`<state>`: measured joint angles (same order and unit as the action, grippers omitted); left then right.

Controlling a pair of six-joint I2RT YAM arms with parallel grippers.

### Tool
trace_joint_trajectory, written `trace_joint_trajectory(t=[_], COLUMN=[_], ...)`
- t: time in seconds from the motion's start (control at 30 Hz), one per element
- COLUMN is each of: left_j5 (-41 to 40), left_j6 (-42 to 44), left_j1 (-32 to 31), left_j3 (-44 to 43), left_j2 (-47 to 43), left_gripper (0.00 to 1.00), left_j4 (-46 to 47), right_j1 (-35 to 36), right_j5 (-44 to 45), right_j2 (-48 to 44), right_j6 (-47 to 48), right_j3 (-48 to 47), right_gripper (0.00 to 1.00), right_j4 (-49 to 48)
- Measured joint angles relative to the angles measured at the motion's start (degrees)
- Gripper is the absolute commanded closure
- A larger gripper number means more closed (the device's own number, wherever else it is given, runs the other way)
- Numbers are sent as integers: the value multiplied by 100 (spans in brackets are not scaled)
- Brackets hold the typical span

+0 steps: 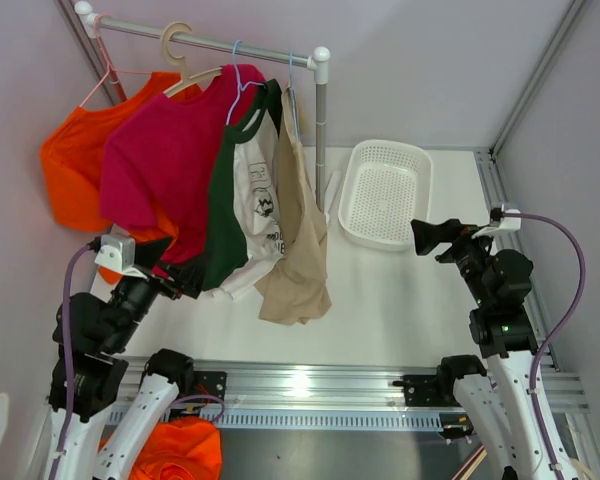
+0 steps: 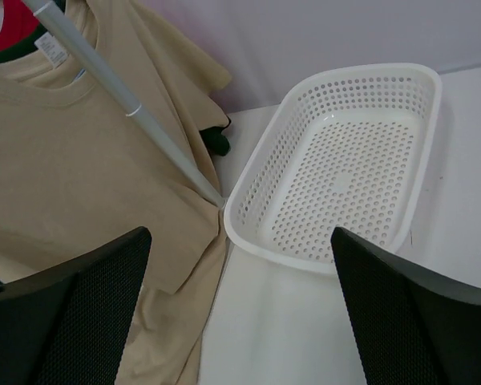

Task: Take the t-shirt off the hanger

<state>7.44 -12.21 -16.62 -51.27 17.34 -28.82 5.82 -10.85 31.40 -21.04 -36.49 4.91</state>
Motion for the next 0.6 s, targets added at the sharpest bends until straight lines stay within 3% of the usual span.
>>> trace_joint_trajectory(t=[0.17, 0.4, 0.6], left_j5=[219, 970, 817], left_j6=[-90, -105, -149], left_j1=[31, 31, 31], left_j3=[-9, -509, -1231], left_j2=[68, 820, 1377], left_gripper=[1, 0, 0], left_j4=[96, 133, 101], right_j1=[0, 0, 0], right_j5=[455, 590, 603], right_j2=[-83, -20, -17], right_j6=[-431, -780, -765], right_j3=[-4, -33, -83], right_gripper=[0, 1, 1], right_j4=[9, 94, 186])
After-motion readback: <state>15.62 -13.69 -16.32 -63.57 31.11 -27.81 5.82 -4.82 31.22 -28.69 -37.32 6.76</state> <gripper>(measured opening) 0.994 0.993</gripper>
